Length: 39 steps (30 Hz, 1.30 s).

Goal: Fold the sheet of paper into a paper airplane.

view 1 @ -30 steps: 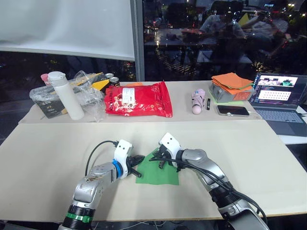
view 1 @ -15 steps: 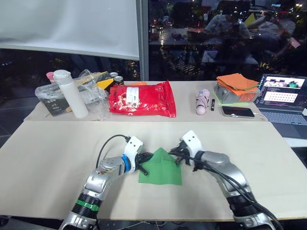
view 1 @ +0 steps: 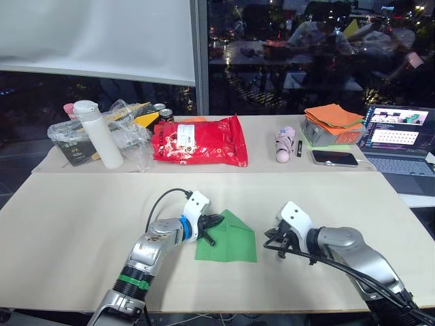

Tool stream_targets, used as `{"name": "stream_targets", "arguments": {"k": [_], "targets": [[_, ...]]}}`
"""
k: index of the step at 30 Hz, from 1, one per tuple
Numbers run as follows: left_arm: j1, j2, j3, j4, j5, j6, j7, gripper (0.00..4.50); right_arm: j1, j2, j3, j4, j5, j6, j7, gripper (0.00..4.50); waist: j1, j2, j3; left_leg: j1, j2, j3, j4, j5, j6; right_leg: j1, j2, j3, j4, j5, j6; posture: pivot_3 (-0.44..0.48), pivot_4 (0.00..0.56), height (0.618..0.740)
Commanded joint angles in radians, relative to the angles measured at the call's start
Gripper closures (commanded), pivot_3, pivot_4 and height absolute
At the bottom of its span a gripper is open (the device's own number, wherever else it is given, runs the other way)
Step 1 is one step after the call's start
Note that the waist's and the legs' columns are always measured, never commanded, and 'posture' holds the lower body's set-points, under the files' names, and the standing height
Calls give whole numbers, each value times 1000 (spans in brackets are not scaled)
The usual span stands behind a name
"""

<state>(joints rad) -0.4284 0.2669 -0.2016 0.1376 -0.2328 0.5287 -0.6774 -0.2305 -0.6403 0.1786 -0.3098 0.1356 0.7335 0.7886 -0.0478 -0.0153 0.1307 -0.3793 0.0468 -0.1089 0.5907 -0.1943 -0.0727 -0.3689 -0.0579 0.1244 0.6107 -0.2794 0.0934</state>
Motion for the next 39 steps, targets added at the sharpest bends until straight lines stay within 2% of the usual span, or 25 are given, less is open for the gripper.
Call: {"name": "stream_targets", "arguments": {"k": [1, 11, 17, 25, 28, 34, 39], "targets": [[-6, -9, -7, 7, 11, -3, 1, 4459, 8, 12, 39, -11, 40, -26, 48, 4500, 1, 0, 0, 0, 0, 0, 0, 0, 0, 0, 0, 0, 0, 0, 0, 0, 150, 732], [-10, -33, -2, 29, 15, -6, 12, 4459, -20, 111, -40, 24, 181, -26, 76, 4500, 5, 0, 0, -1, 0, 0, 0, 0, 0, 0, 0, 0, 0, 0, 0, 0, 150, 732], [-9, -26, 10, 27, 15, -6, 18, 4459, -41, 130, -47, 8, 231, 0, 64, 4500, 5, 0, 0, -1, 0, 0, 0, 0, 0, 0, 0, 0, 0, 0, 0, 0, 150, 732], [1, -26, 22, 0, 4, 18, 32, 4459, -73, 147, -17, 48, 214, -15, 50, 4500, 4, 0, 0, 0, 0, 0, 0, 0, 0, 0, 0, 0, 0, 0, 0, 0, 150, 732], [2, 14, 21, -34, 32, 49, 55, 4459, -88, 151, -12, 79, 206, -29, 50, 4500, 2, 0, 0, 0, 0, 0, 0, 0, 0, 0, 0, 0, 0, 0, 0, 0, 150, 732], [-30, 52, 66, -114, -5, 132, 61, 4459, -128, 162, 6, 130, 195, -49, 51, 4500, 0, 1, 0, 0, 0, 0, 0, 0, 0, -1, 0, 0, 1, 0, 0, 0, 150, 732], [-69, 0, 111, -143, -67, 166, 79, 4459, -145, 173, 19, 148, 190, -54, 51, 4500, 9, 0, 0, -2, 0, 0, 0, 0, 0, -1, 0, 0, 0, 0, 0, 0, 150, 732]]}}
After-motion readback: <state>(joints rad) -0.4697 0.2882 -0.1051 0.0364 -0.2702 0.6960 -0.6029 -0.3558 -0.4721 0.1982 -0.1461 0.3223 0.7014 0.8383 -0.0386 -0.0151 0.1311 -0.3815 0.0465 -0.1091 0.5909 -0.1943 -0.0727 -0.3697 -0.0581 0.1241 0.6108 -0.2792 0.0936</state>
